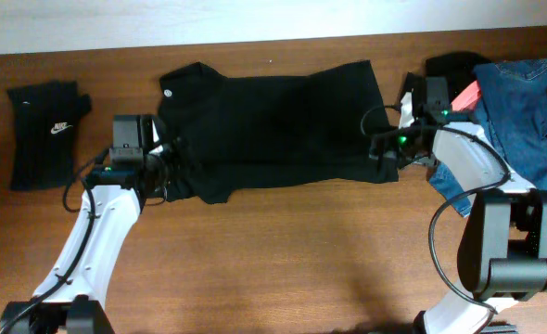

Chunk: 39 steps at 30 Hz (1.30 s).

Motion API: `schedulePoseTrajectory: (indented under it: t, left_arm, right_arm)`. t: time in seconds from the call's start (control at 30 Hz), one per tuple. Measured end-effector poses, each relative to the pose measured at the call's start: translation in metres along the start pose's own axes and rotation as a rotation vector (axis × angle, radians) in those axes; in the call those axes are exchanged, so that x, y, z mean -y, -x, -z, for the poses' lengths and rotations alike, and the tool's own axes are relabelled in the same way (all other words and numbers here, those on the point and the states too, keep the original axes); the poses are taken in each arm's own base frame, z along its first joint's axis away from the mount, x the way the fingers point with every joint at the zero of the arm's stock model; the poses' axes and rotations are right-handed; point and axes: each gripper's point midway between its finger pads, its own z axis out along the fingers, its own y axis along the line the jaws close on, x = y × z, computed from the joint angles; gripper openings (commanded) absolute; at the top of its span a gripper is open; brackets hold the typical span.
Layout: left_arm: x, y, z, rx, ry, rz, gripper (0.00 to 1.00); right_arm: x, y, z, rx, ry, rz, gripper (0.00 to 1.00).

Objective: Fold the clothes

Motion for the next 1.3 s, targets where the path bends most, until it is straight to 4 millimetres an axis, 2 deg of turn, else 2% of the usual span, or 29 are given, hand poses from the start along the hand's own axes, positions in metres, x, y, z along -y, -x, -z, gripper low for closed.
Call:
schedulePoseTrajectory:
  t: [0.07,0.1,0.17,0.2,0.3,0.33,0.5,0.67,0.8,0.9,1.07,1.3]
  left_arm:
    - [0.005,0.007,0.008,0.012,-0.009,0.0,0.75]
    - [0.008,0.01,0.014,0.017,-0.013,-0.001,0.57]
    - [0.011,0.012,0.024,0.024,-0.02,-0.003,0.13]
    - [0.011,0.011,0.03,0.025,-0.021,-0.005,0.01]
    - [0.012,0.005,0.04,0.009,-0.018,-0.008,0.01]
    - [0.014,0.002,0.04,0.001,-0.02,-0.015,0.01]
    - [0.036,-0.011,0.027,-0.033,-0.051,-0.08,0.01]
    - [0.049,-0.026,-0.004,-0.09,-0.06,-0.133,0.01]
    - [0.044,-0.034,-0.022,-0.131,-0.039,-0.135,0.01]
    - [0.037,-0.04,-0.033,-0.159,-0.011,-0.133,0.01]
    - [0.025,-0.045,-0.047,-0.179,0.048,-0.139,0.01]
    - [0.018,-0.043,-0.049,-0.167,0.085,-0.157,0.01]
  right_arm:
    - [-0.002,0.004,0.009,-0.008,-0.001,-0.001,0.99]
    - [-0.003,0.006,0.014,-0.012,-0.002,-0.002,0.98]
    - [-0.004,0.007,0.021,-0.024,-0.003,0.0,0.68]
    - [-0.004,0.006,0.023,-0.029,-0.003,-0.004,0.49]
    - [-0.003,-0.001,0.024,-0.059,-0.007,-0.007,0.09]
    - [-0.003,-0.001,0.024,-0.061,-0.008,-0.007,0.04]
    - [-0.007,0.002,0.023,-0.045,-0.002,0.01,0.04]
    - [-0.028,0.009,0.02,-0.01,0.018,0.091,0.04]
    - [-0.042,0.009,0.018,-0.002,0.035,0.138,0.04]
    - [-0.044,0.009,0.011,-0.008,0.036,0.147,0.04]
    - [-0.038,-0.001,-0.016,-0.073,0.027,0.139,0.04]
    - [-0.031,-0.021,-0.052,-0.173,0.012,0.127,0.04]
